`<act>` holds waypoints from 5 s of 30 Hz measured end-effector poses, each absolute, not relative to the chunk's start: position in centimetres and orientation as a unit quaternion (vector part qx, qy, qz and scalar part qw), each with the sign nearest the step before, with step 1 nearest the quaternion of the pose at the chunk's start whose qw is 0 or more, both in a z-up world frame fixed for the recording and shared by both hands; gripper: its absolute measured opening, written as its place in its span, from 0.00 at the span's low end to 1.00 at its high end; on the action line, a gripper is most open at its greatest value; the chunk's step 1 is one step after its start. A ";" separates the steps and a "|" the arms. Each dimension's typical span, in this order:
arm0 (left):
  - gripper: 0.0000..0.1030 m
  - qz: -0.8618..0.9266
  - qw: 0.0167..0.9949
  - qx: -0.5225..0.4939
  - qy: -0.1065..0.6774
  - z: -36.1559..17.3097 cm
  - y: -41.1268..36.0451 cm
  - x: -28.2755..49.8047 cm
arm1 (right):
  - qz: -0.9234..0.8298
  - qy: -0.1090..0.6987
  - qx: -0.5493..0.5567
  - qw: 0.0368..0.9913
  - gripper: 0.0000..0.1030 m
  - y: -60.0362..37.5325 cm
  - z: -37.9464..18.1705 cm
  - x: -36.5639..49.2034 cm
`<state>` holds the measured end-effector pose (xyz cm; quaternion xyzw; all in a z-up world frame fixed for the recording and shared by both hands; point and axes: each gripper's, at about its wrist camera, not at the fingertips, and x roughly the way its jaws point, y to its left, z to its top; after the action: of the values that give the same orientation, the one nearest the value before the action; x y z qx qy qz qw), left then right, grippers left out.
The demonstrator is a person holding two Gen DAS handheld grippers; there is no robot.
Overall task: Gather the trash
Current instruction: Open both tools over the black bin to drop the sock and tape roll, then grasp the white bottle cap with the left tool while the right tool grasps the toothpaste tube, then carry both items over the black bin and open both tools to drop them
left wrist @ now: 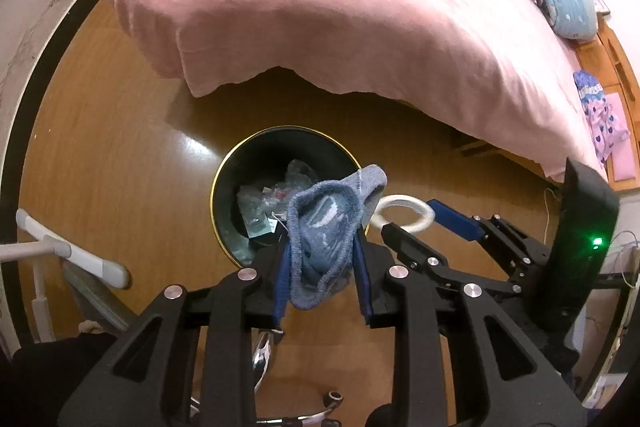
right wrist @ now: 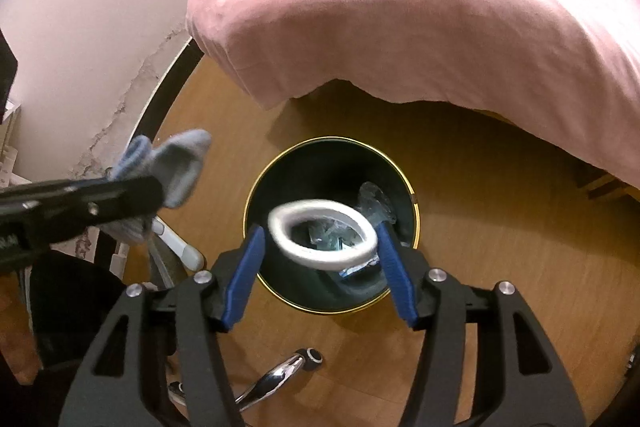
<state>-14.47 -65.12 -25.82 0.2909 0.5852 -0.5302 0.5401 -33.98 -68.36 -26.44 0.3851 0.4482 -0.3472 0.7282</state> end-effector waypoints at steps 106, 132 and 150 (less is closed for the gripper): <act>0.28 -0.444 0.788 0.152 0.398 -2.0 -32.1 5.2 | -0.217 0.402 0.195 0.868 0.15 -51.7 -3.8 -7.9; 0.28 -0.635 0.475 0.277 0.542 -30.4 -63.6 -10.3 | -0.355 0.450 0.463 0.676 0.15 -68.5 -29.3 -32.0; 0.50 -0.648 0.498 0.266 0.510 -25.2 -64.6 -10.0 | -0.365 0.408 0.476 0.688 0.57 -70.1 -26.1 -32.7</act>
<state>-10.05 -64.64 -25.23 0.2656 0.5103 -0.6485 0.4985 -32.69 -70.12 -26.11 0.4762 0.4078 -0.3651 0.6882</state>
